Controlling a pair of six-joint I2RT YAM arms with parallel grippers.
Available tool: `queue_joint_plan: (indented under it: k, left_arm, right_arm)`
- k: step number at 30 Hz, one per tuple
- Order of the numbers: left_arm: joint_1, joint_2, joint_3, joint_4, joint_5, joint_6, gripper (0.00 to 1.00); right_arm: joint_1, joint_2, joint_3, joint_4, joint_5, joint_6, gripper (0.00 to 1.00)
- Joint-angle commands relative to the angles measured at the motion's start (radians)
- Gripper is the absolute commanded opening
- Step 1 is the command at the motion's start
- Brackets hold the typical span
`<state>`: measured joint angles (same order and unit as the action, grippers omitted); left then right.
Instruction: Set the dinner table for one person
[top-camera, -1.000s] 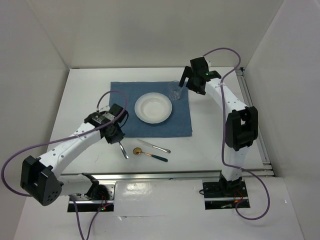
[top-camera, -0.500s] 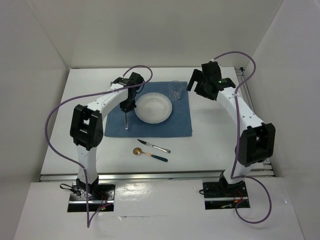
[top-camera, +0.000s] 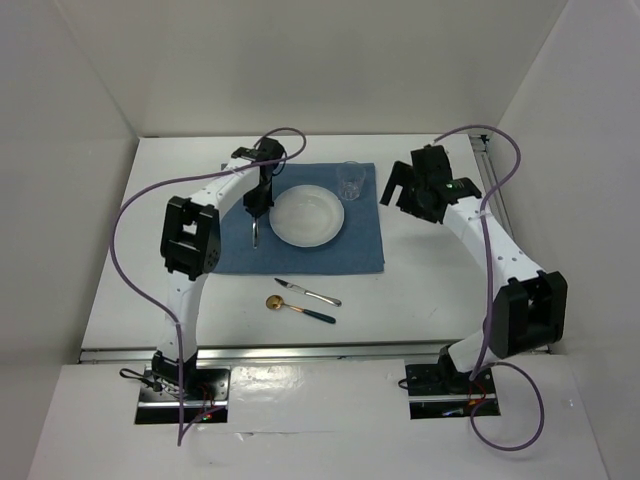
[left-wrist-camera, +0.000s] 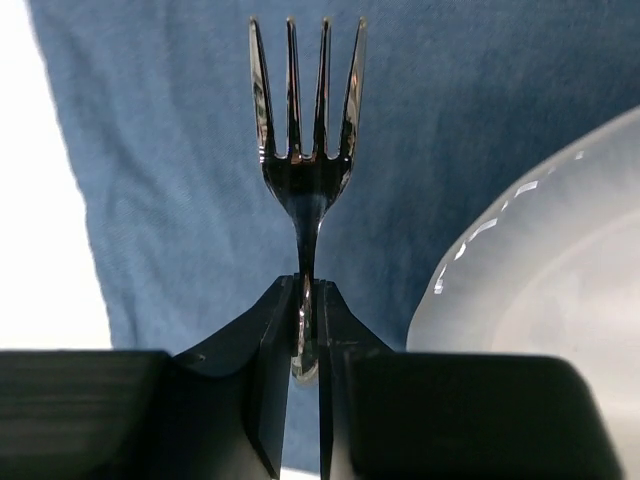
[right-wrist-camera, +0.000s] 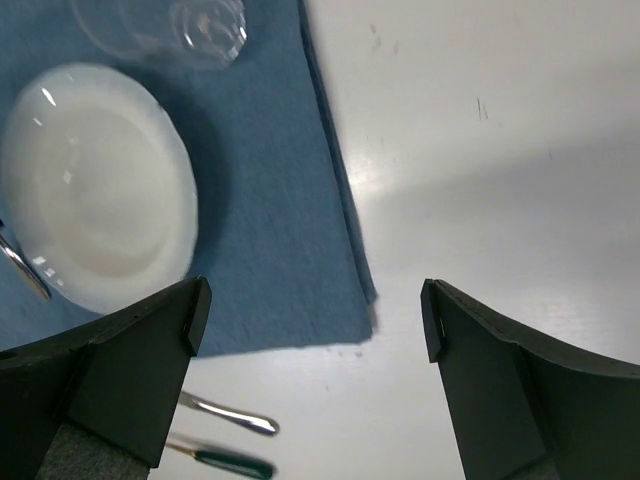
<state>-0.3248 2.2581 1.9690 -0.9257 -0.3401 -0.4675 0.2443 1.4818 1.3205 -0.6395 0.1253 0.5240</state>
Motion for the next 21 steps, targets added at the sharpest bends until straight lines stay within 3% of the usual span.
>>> queue_joint_plan:
  k: [1, 8, 9, 12, 13, 15, 16, 19, 21]
  left_arm:
    - [0.004, 0.047, 0.065, -0.031, 0.001, 0.035, 0.00]
    - [0.024, 0.089, 0.077, -0.053, 0.024, 0.026, 0.00]
    - [0.024, 0.101, 0.086, -0.053, 0.024, 0.026, 0.04]
    - [0.024, 0.110, 0.100, -0.084, 0.033, 0.003, 0.25]
    - [0.024, 0.100, 0.100, -0.084, 0.033, 0.003, 0.46]
    - [0.024, 0.080, 0.100, -0.084, 0.033, 0.003, 0.58]
    - [0.024, 0.061, 0.100, -0.084, 0.033, 0.003, 0.71]
    - [0.024, 0.031, 0.123, -0.093, 0.015, 0.012, 0.90]
    - [0.024, -0.003, 0.148, -0.125, 0.003, 0.012, 0.94]
  right_arm:
    - [0.013, -0.086, -0.067, -0.031, -0.018, -0.024, 1.00]
    - [0.033, -0.158, -0.194, -0.091, 0.008, -0.004, 1.00]
    - [0.042, -0.172, -0.195, -0.091, 0.008, -0.004, 1.00]
    - [0.053, -0.192, -0.208, -0.110, 0.008, -0.004, 1.00]
    - [0.079, -0.192, -0.208, -0.111, -0.002, -0.013, 1.00]
    - [0.115, -0.192, -0.217, -0.120, -0.016, -0.045, 1.00]
    - [0.168, -0.192, -0.218, -0.120, -0.016, -0.056, 0.98]
    - [0.296, -0.178, -0.230, -0.095, -0.016, -0.076, 0.92]
    - [0.380, -0.160, -0.241, -0.075, -0.016, -0.076, 0.88]
